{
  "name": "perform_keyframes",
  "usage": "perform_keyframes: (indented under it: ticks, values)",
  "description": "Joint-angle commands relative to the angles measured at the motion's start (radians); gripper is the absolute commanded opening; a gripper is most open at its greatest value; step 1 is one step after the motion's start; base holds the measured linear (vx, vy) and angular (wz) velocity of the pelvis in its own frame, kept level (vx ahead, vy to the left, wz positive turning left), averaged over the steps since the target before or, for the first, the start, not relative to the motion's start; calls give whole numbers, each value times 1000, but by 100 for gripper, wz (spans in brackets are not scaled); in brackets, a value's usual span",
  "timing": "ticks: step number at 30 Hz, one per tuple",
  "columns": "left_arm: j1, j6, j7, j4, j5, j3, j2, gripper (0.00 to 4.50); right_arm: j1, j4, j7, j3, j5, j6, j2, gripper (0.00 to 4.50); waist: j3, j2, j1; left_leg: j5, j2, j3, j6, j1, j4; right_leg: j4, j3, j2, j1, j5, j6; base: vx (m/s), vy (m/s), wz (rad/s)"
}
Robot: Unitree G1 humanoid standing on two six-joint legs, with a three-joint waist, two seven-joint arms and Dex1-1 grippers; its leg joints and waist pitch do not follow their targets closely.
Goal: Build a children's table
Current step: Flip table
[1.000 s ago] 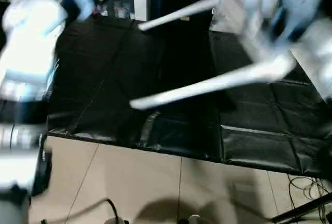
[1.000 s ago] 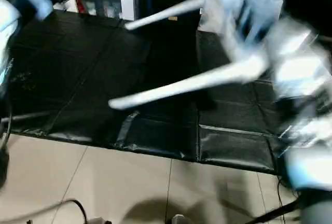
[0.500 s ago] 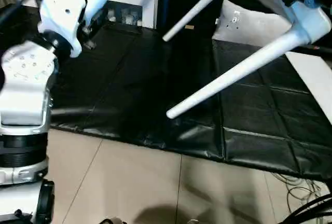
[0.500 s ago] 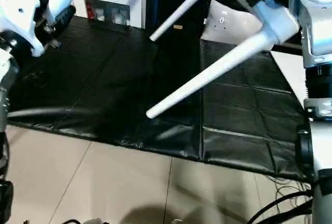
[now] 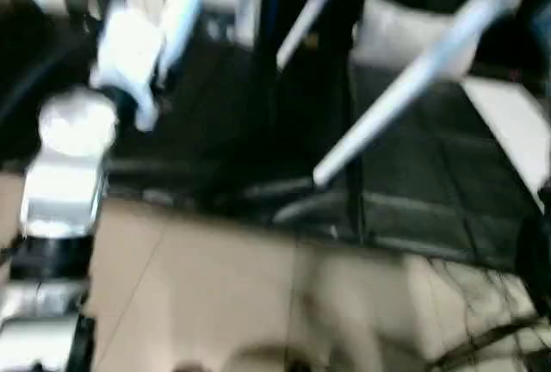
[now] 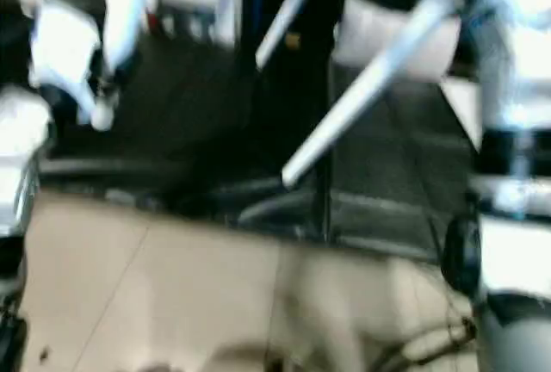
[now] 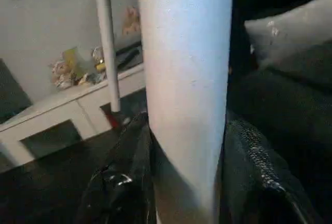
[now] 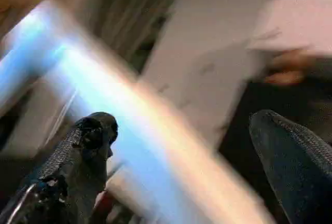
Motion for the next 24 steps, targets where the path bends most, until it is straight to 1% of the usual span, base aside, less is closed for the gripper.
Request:
perform_keyframes:
  ticks: [1, 2, 3, 4, 5, 6, 7, 8, 9, 10, 11, 12, 13, 14, 15, 16, 17, 18, 19, 20, 21, 22, 23, 24]
  values:
    - [25, -7, -47, -47, 28, -67, 16, 155, 72, -35, -70, -71, 19, 37, -12, 450, -50, 27, -25, -518, 26, 5, -13, 52, -109, -98, 2, -27, 19, -435, -53, 0, 0, 0]
    - [40, 15, -51, -77, 20, -67, 13, 155, 131, -80, -69, -82, 29, 56, -4, 450, -44, 30, -30, -566, 23, 3, -19, 67, -104, -118, -12, -25, 8, -521, -16, 0, 0, 0]
    - [51, 32, -53, -98, 14, -66, 12, 155, 176, -116, -67, -89, 38, 70, 4, 450, -35, 33, -49, -680, 32, -8, -14, 91, -108, -164, -80, -6, 13, -593, 54, 0, 0, 0]
    - [58, 44, -53, -110, 10, -64, 11, 155, 223, -152, -64, -96, 47, 76, 15, 450, -30, 74, -30, -803, 78, -20, -21, 27, -194, -51, -97, -1, 91, -416, 22, -68, 4, -8]
    - [63, 52, -52, -119, 7, -63, 11, 155, 257, -180, -62, -104, 54, 81, 25, 450, -30, 82, 35, -934, 71, 38, -48, -91, -257, 119, -97, -2, 150, -128, -18, -87, 13, -4]
    - [68, 53, -51, -123, 9, -64, 14, 155, 282, -200, -66, -111, 63, 81, 35, 450, -45, 76, 51, -918, 70, 56, -30, -67, -258, 148, -70, 8, 143, -131, -2, -87, 13, -4]
    - [72, 54, -50, -127, 11, -65, 16, 155, 305, -220, -69, -118, 72, 80, 44, 450, -68, 0, 42, -715, 72, 24, -33, -1, -199, 117, 50, -40, 132, -449, 64, -22, -82, -9]
    - [91, 56, -48, -144, 9, -62, 23, 155, 396, -294, -87, -134, 111, 105, 75, 450, -60, -42, 46, -335, 7, 30, -33, 78, -4, -117, 86, -144, -3, -1023, 120, 51, -152, -18]
    - [101, 54, -49, -151, 9, -62, 27, 155, 437, -320, -92, -133, 118, 113, 84, 450, -61, -41, 49, -196, 8, 22, -2, 35, -14, -116, 122, -144, 22, -1036, 129, 51, -152, -18]
    - [109, 57, -49, -157, 9, -62, 30, 155, 475, -337, -95, -126, 117, 127, 91, 450, -68, -27, 68, -65, 20, 16, 5, 0, -75, -84, 105, -114, 67, -823, 101, 92, -106, -12]
    - [114, 59, -50, -162, 10, -62, 34, 155, 501, -347, -100, -120, 113, 133, 97, 450, -66, -18, 68, -47, 26, 20, -10, -3, -98, -71, 87, -86, 58, -679, 72, 74, -88, 1]
    - [119, 66, -55, -171, 14, -65, 42, 155, 527, -351, -113, -117, 104, 138, 103, 450, -72, -10, 57, -57, 36, 22, -26, 2, -114, -45, 67, -54, 54, -423, 16, 74, -88, 1]
    - [121, 72, -58, -177, 17, -67, 47, 155, 542, -354, -123, -116, 99, 143, 108, 450, -79, -6, 50, -82, 36, 23, -34, -9, -118, -29, 65, -41, 61, -269, -30, 0, 0, 0]
    - [136, 85, -61, -201, 22, -71, 55, 155, 571, -349, -155, -115, 83, 147, 128, 450, -81, -1, 44, -66, 37, 25, -42, -18, -119, -18, 63, -32, 65, -148, -63, 0, 0, 0]
    - [142, 90, -62, -211, 23, -72, 57, 155, 580, -349, -169, -113, 77, 154, 135, 450, -76, -1, 40, -68, 38, 25, -41, -18, -123, -20, 61, -31, 63, -119, -73, 0, 0, 0]
    - [149, 97, -62, -222, 23, -73, 58, 155, 592, -349, -185, -109, 68, 165, 143, 450, -71, 3, 36, -96, 39, 26, -41, -14, -128, -28, 60, -31, 64, -128, -80, 0, 0, 0]
    - [153, 102, -63, -231, 24, -75, 59, 155, 601, -354, -197, -105, 62, 176, 149, 450, -68, 2, 31, -138, 41, 27, -42, -9, -132, -36, 60, -30, 62, -168, -80, 0, 0, 0]
    - [158, 108, -61, -240, 20, -72, 57, 155, 609, -357, -207, -101, 58, 179, 161, 450, -66, 1, 31, -159, 40, 29, -41, -6, -132, -41, 61, -29, 59, -195, -77, 0, 0, 0]
    - [164, 117, -61, -250, 15, -70, 56, 155, 619, -357, -215, -87, 59, 192, 173, 450, -55, -7, 29, -194, 38, 31, -38, -6, -135, -49, 62, -31, 53, -265, -62, 0, 0, 0]
    - [170, 124, -61, -259, 11, -67, 57, 155, 627, -353, -216, -72, 63, 201, 185, 450, -56, -3, 26, -206, 43, 29, -40, -4, -139, -52, 63, -34, 53, -293, -55, 0, 0, 0]
    - [173, 124, -62, -262, 9, -66, 58, 155, 627, -342, -204, -60, 67, 199, 192, 450, -55, -2, 24, -213, 44, 28, -40, -3, -141, -55, 62, -34, 52, -298, -54, 0, 0, 0]
    - [175, 124, -62, -263, 9, -66, 59, 155, 626, -334, -198, -53, 70, 200, 195, 450, -54, -1, 19, -225, 45, 27, -42, -4, -143, -57, 63, -33, 50, -299, -53, 0, 0, 0]
    - [178, 126, -65, -266, 4, -68, 65, 155, 614, -306, -197, -40, 68, 199, 201, 450, -52, -4, 16, -230, 44, 27, -44, -5, -145, -58, 64, -33, 50, -300, -51, 0, 0, 0]
    - [180, 128, -66, -267, 2, -69, 69, 155, 601, -279, -194, -32, 64, 193, 207, 450, -52, -4, 14, -232, 44, 26, -46, -4, -145, -58, 64, -34, 49, -298, -51, 0, 0, 0]
